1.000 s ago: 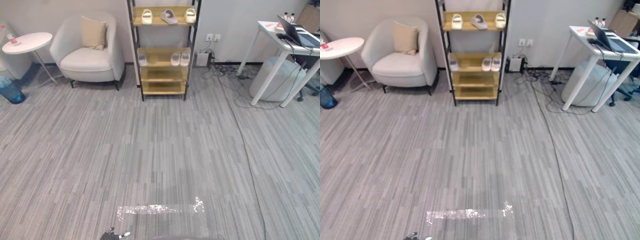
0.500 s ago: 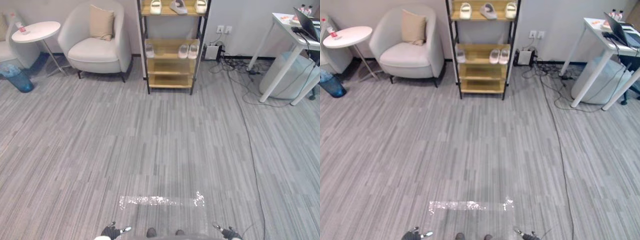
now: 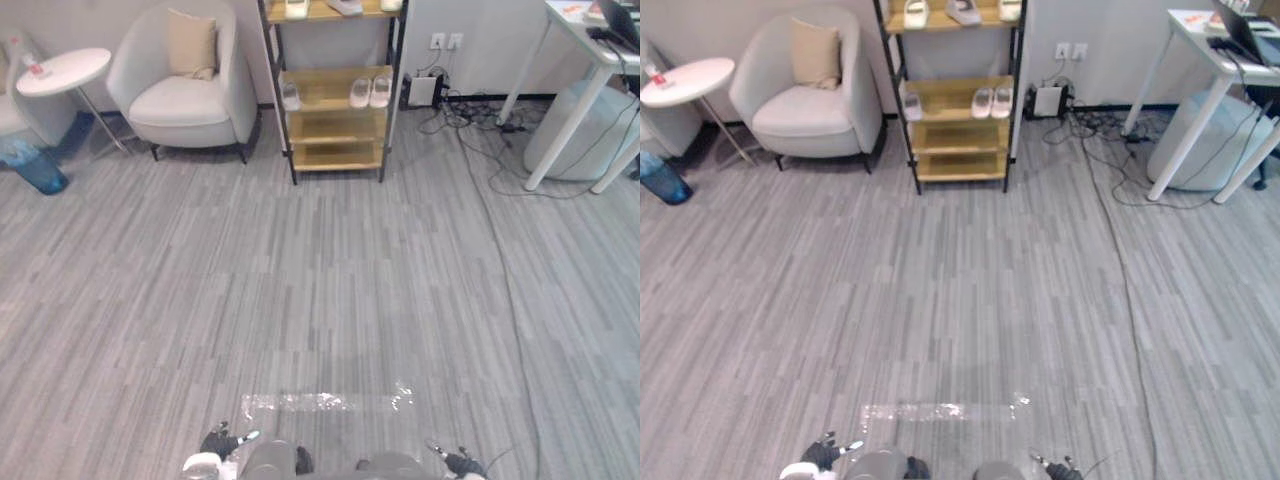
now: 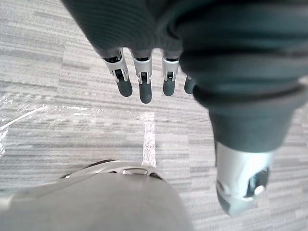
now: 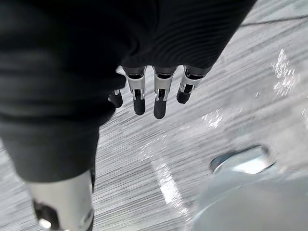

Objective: Organize the slippers on the shoe rack

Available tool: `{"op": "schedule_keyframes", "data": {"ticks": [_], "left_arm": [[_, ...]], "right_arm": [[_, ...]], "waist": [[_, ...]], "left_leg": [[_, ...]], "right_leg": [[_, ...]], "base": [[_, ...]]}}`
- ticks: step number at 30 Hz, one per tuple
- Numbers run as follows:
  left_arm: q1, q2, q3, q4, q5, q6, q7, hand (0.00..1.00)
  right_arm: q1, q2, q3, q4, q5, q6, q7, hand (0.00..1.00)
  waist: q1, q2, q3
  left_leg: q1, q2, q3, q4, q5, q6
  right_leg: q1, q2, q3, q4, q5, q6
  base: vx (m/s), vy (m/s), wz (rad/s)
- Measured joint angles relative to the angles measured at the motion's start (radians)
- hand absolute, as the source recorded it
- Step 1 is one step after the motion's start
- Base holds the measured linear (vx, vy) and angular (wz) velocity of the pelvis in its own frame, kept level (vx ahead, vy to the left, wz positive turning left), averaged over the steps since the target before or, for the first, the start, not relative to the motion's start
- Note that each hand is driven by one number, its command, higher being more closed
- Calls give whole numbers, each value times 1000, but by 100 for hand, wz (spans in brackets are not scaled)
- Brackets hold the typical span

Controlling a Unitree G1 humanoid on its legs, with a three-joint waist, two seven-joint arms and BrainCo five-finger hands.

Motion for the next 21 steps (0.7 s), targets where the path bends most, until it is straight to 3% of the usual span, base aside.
{"op": "schedule_keyframes", "data": {"ticks": [2, 3, 4, 5, 7, 8, 9, 11, 13, 15, 17, 18, 19, 20, 21], "left_arm": [[-1, -6, -1, -1, 0, -1, 1, 0], [-1, 4, -2, 5, 1, -2, -2, 0], [5, 11, 0, 11, 1, -1, -2, 0], [8, 13, 14, 6, 1, -1, 0, 0], [8, 13, 11, 6, 2, -1, 2, 0], [7, 14, -11, -4, 1, -1, 2, 0], [-2, 11, -19, -10, 1, -1, 2, 0], [-14, -8, -34, -13, 0, -1, 2, 0], [-40, -40, -62, -12, -25, -1, 2, 0], [-56, -62, -66, -11, -39, -2, 1, 0], [-78, -73, -100, -6, -40, -4, 1, 0], [-80, -74, -115, -3, -40, -3, 1, 0], [-81, -85, -120, 10, -40, -4, 1, 0], [-82, -102, -118, 20, -39, -3, 2, 0], [-83, -108, -101, 30, -39, -4, 0, 0]], "right_arm": [[-23, -3, -1, 8, 1, 0, 1, 0], [-24, 9, 1, 12, 7, 0, 2, 0], [-23, 18, -1, 14, 10, 0, 6, 0], [-12, 29, -8, 12, 14, 0, 8, 0], [-11, 37, -5, 7, 17, 0, 13, 0], [-7, 42, 4, 5, 13, 0, 14, 0], [-7, 41, 13, -1, 1, -1, 17, 0], [-2, 38, 15, -33, -2, -2, 18, 0], [-22, 30, 31, -33, 0, -13, 22, 0], [-33, 30, 30, -32, 3, -17, 24, 0], [-49, 23, 30, -27, 7, -18, 25, 0], [-44, 15, 30, -17, 8, -18, 24, 0], [-41, -8, 22, 6, 19, -18, 24, 0], [-50, -28, 6, 20, 19, -17, 21, 0], [-54, -40, -13, 23, 19, -16, 19, 0]], "waist": [[22, 8, -6], [27, -14, -23], [27, -19, -41], [27, -38, -47], [27, -41, -46], [20, -37, -44], [20, -34, -41], [17, -28, -37], [5, -8, -24], [-10, -11, -23], [-24, -10, -23], [-31, -15, -22], [-39, -1, -18], [-36, 41, -16], [-29, 51, -16]], "left_leg": [[-27, -13, -33, -38, 91, 17], [-27, -37, -26, -37, 68, 62], [-25, -53, -17, -40, 34, 72], [-6, -74, 14, -40, 16, 79], [68, -104, 28, -67, -9, 103], [129, -112, 19, -88, -23, 114], [181, -113, 10, -100, -38, 113], [263, -112, -4, -131, -45, 115], [370, -97, -5, -189, -45, 115], [399, -85, -13, -201, -45, 115], [399, -66, -40, -202, -45, 114], [412, -66, -64, -203, -52, 93], [442, -54, -101, -203, -72, 57], [456, -27, -115, -200, -78, 44], [446, -20, -114, -160, -57, 8]], "right_leg": [[-1, 5, 56, -44, -5, 8], [1, -12, 93, -64, -12, 20], [3, -30, 103, -56, -16, 46], [-23, -50, 129, 18, -28, 83], [-79, -62, 157, 241, -10, 201], [-137, -62, 150, 426, 38, 300], [-185, -62, 124, 575, 47, 297], [-250, -82, 55, 710, 40, 233], [-327, -88, -30, 676, 1, 147], [-380, -80, -70, 537, -2, 126], [-434, -32, -72, 214, 106, 101], [-421, -16, -57, 4, 257, 79], [-393, -1, -47, -26, 381, 59], [-386, 20, -72, -3, 374, 53], [-391, 17, -70, 36, 324, 34]], "base": [[313, 283, -73], [358, 262, -60], [527, 267, -37], [476, 191, -31], [470, 207, -20], [457, 202, -3], [530, 199, -2], [398, 87, -3], [415, 36, 2], [346, -44, 20], [402, -127, 39], [575, -217, 57], [608, -208, 37], [513, -157, 15], [289, -71, -8]]}}
